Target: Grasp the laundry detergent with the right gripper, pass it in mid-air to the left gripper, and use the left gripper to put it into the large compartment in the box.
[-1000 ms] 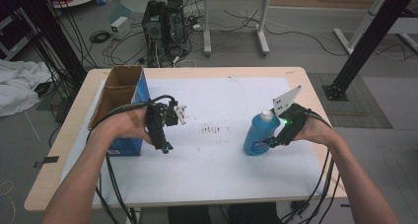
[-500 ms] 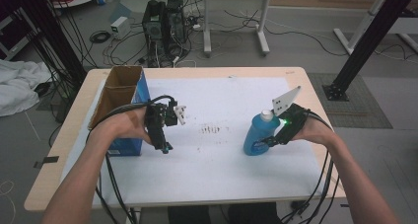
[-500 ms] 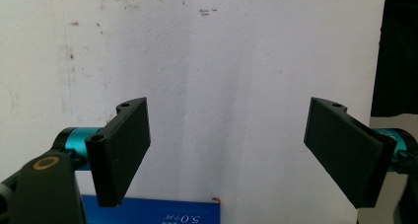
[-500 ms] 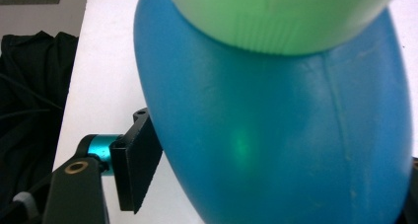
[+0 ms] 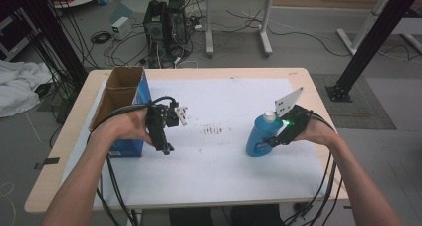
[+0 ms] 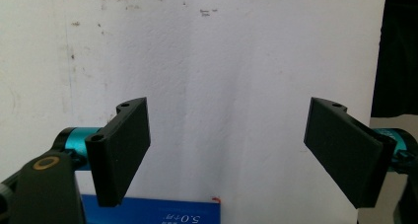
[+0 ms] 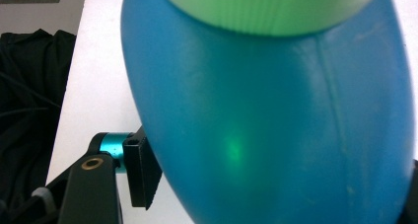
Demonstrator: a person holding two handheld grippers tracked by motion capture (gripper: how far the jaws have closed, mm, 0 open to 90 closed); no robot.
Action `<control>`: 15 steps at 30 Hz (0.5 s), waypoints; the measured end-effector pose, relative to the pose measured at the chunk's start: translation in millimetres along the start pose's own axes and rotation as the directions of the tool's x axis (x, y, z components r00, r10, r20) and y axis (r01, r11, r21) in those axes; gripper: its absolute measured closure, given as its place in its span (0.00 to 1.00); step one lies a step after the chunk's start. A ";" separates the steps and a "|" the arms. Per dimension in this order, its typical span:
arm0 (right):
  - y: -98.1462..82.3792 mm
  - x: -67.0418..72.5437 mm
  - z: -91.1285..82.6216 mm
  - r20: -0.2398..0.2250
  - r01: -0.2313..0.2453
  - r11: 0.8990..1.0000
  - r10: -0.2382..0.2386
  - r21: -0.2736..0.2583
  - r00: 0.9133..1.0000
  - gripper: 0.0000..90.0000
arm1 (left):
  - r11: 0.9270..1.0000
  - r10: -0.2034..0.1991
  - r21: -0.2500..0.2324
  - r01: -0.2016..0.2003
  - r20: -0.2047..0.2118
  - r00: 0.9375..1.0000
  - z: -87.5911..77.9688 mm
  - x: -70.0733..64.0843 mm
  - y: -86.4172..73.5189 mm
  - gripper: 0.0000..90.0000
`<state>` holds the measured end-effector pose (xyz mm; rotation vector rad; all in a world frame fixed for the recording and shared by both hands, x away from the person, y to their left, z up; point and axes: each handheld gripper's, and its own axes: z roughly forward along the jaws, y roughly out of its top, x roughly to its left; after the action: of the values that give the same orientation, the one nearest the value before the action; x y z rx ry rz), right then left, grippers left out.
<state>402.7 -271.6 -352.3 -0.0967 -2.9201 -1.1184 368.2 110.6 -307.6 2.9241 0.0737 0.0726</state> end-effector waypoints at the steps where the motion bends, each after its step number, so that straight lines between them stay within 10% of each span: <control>1: -0.2 -0.4 0.4 0.000 0.002 1.000 -0.002 -0.004 1.000 0.34 | 1.000 0.010 0.009 -0.010 0.001 1.000 -0.6 0.6 0.2 0.20; 15: -2.8 -6.4 7.1 -0.017 0.026 0.999 -0.026 0.019 1.000 0.37 | 1.000 0.015 0.012 -0.015 0.000 1.000 0.5 1.3 -0.1 0.20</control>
<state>409.0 -269.4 -359.7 -0.0486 -2.9246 -1.0895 369.4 110.7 -308.0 2.9367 0.0523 0.0751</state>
